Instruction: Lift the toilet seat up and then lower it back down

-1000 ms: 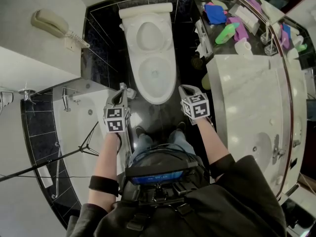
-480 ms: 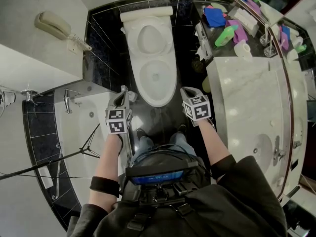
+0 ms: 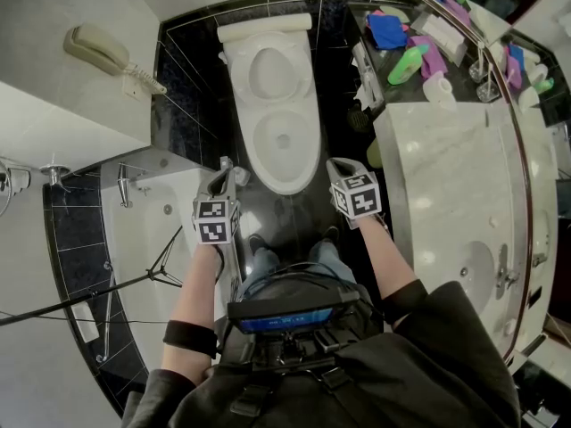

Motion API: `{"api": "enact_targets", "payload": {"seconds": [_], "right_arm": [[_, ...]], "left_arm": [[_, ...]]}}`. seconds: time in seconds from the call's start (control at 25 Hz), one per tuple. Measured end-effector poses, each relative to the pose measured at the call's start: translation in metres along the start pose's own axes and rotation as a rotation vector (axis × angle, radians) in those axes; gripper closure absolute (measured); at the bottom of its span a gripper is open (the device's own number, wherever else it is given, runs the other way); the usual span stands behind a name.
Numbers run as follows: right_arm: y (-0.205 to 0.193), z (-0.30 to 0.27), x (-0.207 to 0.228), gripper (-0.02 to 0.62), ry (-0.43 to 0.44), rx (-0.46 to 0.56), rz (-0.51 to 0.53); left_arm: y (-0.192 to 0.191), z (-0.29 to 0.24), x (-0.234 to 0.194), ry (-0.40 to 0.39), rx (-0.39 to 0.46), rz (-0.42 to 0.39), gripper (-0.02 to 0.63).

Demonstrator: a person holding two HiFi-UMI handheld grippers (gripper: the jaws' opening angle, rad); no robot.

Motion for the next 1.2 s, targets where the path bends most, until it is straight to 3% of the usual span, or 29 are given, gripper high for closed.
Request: {"api": "enact_targets", "payload": {"seconds": [1.2], "right_arm": [[-0.008,0.004,-0.005,0.594,-0.003,-0.006,-0.003]], "left_arm": [[-0.016,0.006,0.008,-0.005,-0.01,0.005,0.598]]}}
Point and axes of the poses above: the fingertips, and each gripper's own axes: z backward along the fingers, x to its right, y out of its top, the point moved 4 cm from there along z, backward along the fingers
